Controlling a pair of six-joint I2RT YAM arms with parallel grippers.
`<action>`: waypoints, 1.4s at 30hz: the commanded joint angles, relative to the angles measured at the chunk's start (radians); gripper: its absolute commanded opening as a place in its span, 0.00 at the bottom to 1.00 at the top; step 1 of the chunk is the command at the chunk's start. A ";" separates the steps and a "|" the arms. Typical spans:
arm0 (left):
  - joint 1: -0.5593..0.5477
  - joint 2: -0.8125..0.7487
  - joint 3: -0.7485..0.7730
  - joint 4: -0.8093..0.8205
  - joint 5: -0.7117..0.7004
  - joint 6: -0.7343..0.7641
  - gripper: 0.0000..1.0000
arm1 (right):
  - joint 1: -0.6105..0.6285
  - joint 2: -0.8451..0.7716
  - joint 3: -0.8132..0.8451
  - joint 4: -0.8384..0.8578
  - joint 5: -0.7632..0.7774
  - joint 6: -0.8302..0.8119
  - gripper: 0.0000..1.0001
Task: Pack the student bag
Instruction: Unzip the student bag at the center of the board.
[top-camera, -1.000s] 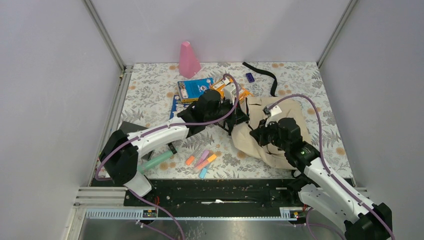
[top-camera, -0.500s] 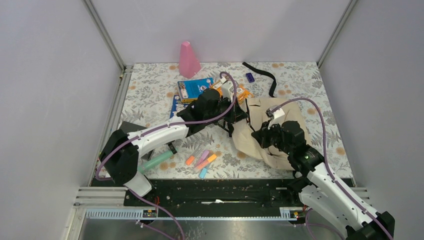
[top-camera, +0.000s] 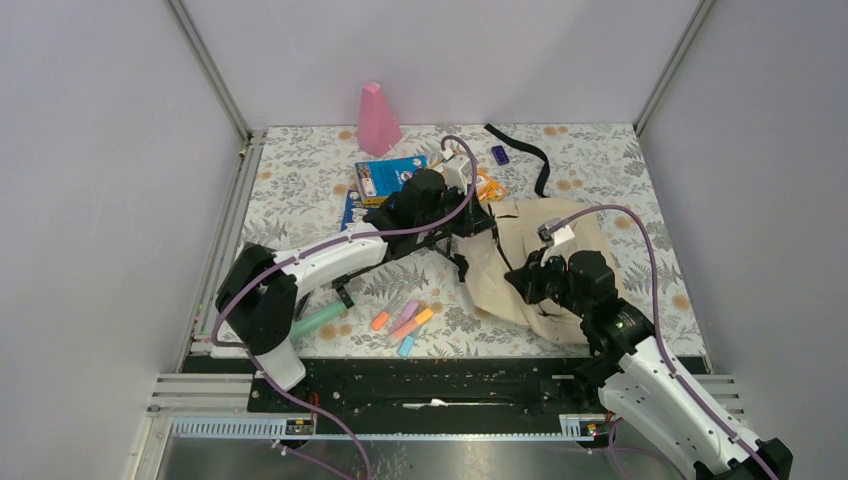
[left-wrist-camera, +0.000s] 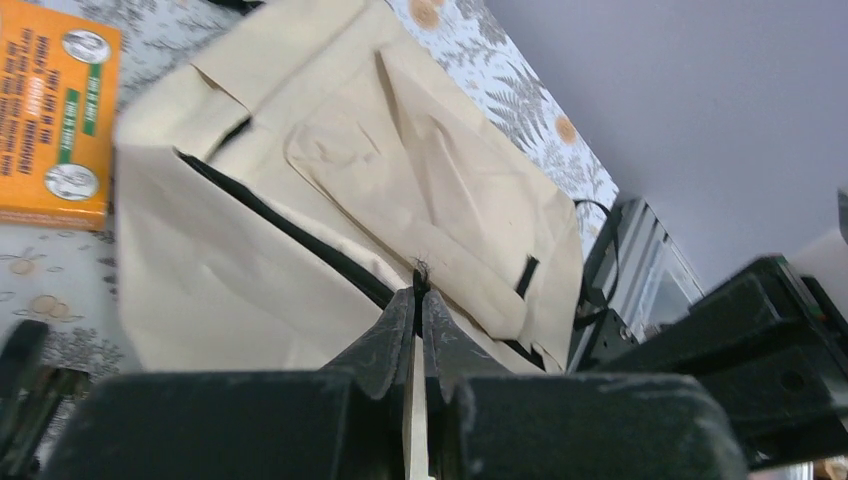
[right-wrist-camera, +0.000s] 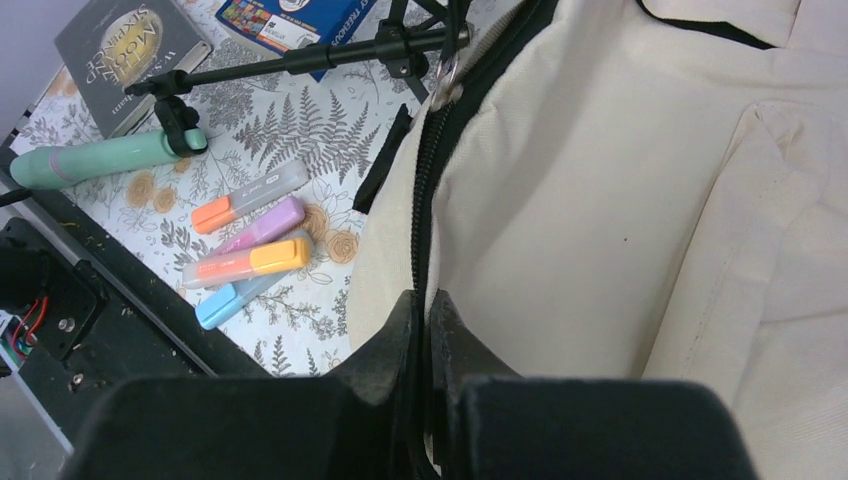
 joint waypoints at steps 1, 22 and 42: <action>0.060 0.015 0.078 0.124 -0.072 0.004 0.00 | 0.015 -0.036 -0.011 -0.064 -0.074 0.035 0.00; 0.083 0.102 0.176 0.039 -0.125 0.032 0.00 | 0.017 -0.107 0.096 -0.254 -0.113 0.060 0.00; 0.083 0.201 0.260 -0.052 -0.166 0.074 0.00 | 0.017 -0.243 0.129 -0.339 -0.120 0.086 0.00</action>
